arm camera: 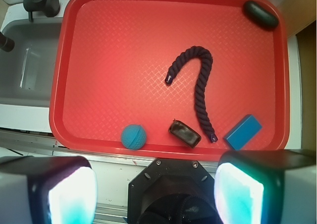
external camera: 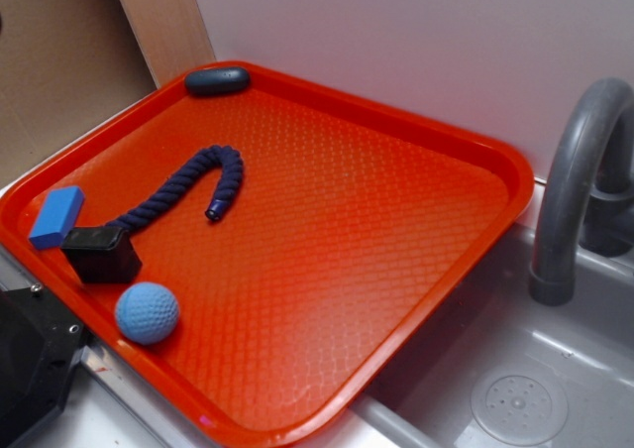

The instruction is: Grab the black box.

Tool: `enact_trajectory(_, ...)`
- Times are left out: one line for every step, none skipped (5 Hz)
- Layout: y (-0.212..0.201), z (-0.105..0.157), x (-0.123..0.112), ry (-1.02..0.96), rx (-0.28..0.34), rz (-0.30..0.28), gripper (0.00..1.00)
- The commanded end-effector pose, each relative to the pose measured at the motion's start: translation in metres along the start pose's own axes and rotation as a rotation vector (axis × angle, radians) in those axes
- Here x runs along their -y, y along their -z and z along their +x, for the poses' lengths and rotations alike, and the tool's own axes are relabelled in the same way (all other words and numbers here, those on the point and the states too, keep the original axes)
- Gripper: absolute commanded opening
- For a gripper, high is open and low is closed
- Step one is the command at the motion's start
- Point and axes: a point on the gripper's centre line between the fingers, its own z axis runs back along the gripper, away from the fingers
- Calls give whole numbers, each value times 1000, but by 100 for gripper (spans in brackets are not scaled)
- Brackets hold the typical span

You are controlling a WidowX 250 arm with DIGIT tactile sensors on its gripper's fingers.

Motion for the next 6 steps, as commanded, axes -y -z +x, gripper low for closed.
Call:
enact_trajectory(0,0,0,0,0,0,100)
enact_trajectory(37,9,-4,255,0,72,100)
enact_trajectory(80,17,-14,453,30,45,100)
enact_trajectory(123,13,-19,561,-42,12,100)
enact_trajectory(139,1,-21,607,-140,-5,100)
enact_trajectory(139,1,-21,607,-140,-5,100)
